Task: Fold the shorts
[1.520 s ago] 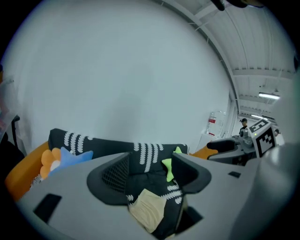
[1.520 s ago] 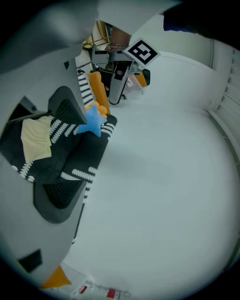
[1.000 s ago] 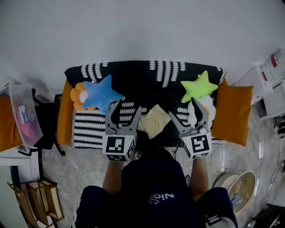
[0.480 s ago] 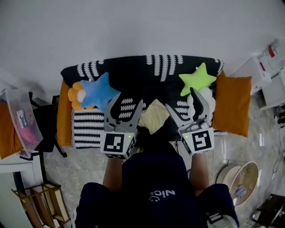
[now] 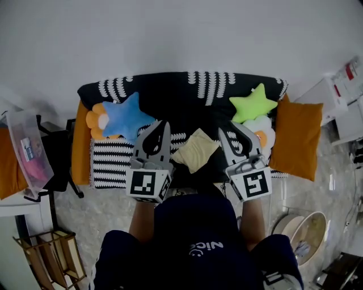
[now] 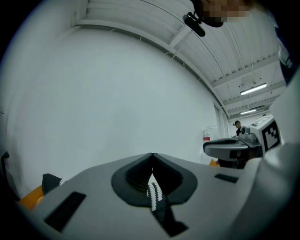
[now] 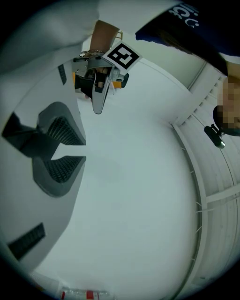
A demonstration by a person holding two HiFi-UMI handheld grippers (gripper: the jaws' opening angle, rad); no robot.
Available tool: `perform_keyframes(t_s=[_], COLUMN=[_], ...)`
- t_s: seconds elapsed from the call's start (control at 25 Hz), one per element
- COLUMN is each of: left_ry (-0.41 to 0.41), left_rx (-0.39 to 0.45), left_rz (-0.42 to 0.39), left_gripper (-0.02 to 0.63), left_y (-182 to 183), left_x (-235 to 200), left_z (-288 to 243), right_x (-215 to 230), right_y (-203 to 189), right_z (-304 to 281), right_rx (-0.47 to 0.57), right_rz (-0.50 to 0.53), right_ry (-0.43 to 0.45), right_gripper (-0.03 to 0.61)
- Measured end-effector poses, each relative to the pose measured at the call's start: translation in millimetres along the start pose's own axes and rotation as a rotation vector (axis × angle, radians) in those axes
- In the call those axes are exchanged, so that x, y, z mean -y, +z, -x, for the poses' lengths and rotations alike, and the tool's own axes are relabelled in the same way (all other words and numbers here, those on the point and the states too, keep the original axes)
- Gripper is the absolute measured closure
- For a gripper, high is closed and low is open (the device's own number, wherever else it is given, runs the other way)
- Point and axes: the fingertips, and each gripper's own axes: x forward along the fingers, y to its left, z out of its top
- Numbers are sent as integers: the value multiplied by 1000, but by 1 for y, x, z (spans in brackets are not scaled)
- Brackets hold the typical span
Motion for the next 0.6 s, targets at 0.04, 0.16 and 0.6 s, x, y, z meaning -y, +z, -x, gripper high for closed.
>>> perform_keyframes(t_s=[0.04, 0.16, 0.6], left_ry=[3, 20, 85], left_rx=[1, 5, 11], left_rz=[-8, -28, -49], left_gripper=[611, 611, 611], left_y=[0, 1, 0], left_x=[1, 2, 2], left_z=[-2, -8, -23], right_x=[4, 12, 44], right_y=[0, 1, 0], right_z=[-1, -2, -5], right_rx=[19, 58, 133], right_rz=[-11, -31, -63], right_ry=[-1, 8, -49], right_gripper=[536, 569, 569])
